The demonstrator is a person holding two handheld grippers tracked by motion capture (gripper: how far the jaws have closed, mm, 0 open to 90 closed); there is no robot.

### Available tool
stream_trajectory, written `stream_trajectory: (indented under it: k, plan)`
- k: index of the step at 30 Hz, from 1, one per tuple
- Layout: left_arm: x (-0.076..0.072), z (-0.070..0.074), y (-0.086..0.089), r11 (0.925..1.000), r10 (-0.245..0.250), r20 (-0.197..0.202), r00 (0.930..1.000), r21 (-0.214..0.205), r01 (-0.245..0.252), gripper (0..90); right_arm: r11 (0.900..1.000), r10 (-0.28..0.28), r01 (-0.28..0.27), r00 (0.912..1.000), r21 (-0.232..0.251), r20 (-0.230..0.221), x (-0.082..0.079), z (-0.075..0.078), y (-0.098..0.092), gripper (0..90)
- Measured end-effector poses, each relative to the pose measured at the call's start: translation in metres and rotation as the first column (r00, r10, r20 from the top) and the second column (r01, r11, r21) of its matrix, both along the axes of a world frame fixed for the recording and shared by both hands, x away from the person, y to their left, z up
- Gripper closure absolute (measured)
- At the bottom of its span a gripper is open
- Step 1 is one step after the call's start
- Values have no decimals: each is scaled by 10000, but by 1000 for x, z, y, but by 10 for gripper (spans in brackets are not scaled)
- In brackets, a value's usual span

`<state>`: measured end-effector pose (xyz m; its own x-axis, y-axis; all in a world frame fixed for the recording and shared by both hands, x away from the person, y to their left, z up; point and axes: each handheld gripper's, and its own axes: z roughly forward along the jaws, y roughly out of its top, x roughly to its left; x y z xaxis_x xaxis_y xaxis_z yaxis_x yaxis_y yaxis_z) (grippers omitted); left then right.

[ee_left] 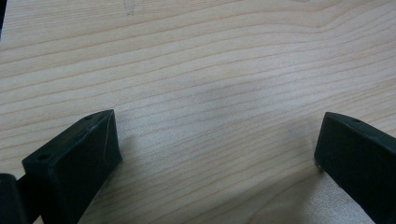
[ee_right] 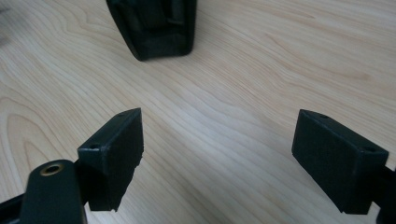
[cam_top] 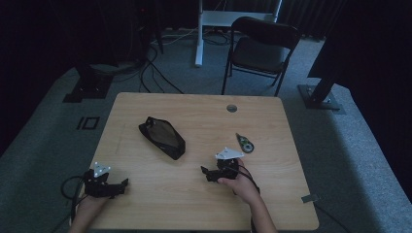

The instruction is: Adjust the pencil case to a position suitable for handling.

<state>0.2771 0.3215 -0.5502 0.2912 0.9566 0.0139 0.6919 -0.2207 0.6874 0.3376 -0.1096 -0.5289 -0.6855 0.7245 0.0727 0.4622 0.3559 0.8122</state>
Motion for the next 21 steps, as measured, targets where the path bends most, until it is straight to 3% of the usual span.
stream_trajectory:
  k: [21]
  plan:
    - [0,0,0,10000,0,0,10000,-3,0,2,9984,554,-555,9984,122,72,9,0,42,172]
